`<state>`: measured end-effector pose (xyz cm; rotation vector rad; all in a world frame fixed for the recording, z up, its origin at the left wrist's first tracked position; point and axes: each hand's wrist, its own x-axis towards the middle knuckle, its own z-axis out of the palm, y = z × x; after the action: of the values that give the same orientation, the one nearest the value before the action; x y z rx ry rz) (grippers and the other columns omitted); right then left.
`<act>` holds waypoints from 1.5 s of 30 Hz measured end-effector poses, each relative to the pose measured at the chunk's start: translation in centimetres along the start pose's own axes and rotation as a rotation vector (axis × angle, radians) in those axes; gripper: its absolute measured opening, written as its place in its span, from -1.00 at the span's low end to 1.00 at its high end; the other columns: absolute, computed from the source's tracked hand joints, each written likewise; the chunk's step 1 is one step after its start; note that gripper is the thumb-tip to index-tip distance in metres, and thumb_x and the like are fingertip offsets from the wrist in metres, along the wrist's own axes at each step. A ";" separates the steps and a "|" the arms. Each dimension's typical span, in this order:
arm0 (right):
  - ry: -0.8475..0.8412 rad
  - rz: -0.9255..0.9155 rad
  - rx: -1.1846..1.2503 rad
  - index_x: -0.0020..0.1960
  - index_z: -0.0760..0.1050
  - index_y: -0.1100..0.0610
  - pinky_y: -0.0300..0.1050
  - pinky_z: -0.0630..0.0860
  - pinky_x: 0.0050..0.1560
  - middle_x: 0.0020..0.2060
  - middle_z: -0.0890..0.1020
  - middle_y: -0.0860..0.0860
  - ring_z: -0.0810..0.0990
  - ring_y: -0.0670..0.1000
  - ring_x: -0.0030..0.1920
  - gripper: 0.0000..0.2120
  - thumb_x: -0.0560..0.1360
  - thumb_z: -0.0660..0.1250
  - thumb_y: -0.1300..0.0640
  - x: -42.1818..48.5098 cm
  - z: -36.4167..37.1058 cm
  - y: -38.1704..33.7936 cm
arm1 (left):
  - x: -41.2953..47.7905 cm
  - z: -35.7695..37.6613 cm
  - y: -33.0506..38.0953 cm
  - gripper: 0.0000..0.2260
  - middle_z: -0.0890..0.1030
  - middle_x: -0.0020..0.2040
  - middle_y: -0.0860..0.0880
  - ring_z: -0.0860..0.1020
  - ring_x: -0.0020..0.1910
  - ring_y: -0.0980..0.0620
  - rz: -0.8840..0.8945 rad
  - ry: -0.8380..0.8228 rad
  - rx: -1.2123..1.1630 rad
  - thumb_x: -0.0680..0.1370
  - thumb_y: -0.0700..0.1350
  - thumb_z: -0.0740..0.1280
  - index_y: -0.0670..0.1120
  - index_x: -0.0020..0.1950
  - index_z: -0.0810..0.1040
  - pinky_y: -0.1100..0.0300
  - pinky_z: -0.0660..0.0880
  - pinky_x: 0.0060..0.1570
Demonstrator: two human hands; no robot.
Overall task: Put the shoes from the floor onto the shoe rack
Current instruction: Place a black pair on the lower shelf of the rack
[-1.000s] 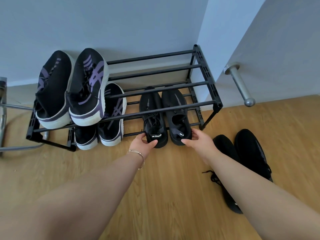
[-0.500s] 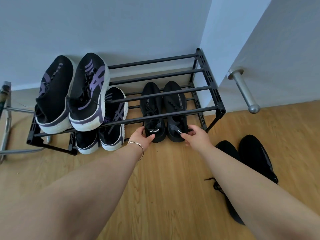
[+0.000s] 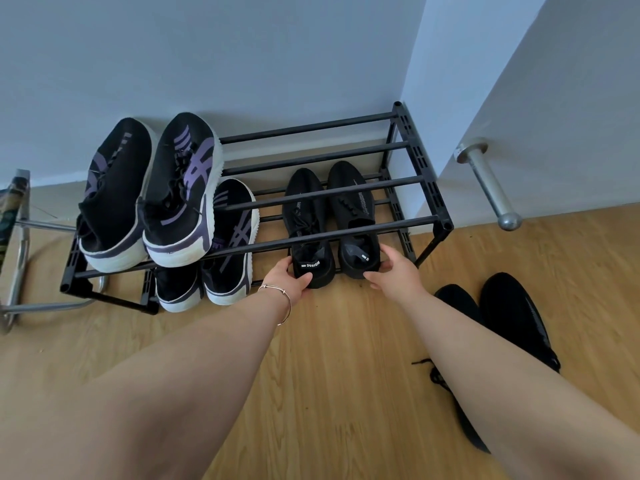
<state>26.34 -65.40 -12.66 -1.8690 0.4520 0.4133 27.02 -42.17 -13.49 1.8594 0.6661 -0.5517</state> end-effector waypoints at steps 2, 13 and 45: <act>-0.005 0.016 -0.002 0.56 0.30 -0.05 -0.31 0.63 -0.24 0.00 0.50 -0.11 0.61 -0.06 -0.05 -0.27 0.50 0.47 0.32 -0.1 0.1 0.0 | -0.1 0.0 0.1 -0.36 0.61 0.07 -0.08 0.69 -0.04 -0.08 -0.011 -0.008 0.014 0.53 -0.18 0.46 0.03 0.56 0.31 -0.03 0.66 0.09; 0.024 0.066 -0.020 0.57 0.27 -0.01 -0.38 0.57 -0.40 -0.04 0.55 -0.01 0.67 0.05 -0.03 -0.30 0.52 0.45 0.30 -0.2 1.0 -0.7 | -0.5 -0.4 1.6 -0.30 0.62 0.26 -0.15 0.64 0.18 -0.17 0.038 -0.001 0.236 0.51 -0.16 0.47 -0.01 0.59 0.25 -0.05 0.58 0.23; 0.132 -0.445 -1.241 0.49 0.28 0.18 0.02 0.48 0.26 0.29 0.54 0.12 0.49 0.13 0.29 -0.40 0.57 0.32 -0.09 -7.8 0.4 -3.6 | -8.7 -1.7 3.9 -0.27 0.01 0.65 -0.17 0.18 0.56 -0.20 0.284 -0.061 1.104 0.63 -0.09 0.25 -0.19 0.64 -0.14 -0.03 0.31 0.44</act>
<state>21.35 -63.01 -6.04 -3.1089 -0.2490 0.2663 23.30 -43.49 -4.69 2.8696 -0.0172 -0.8761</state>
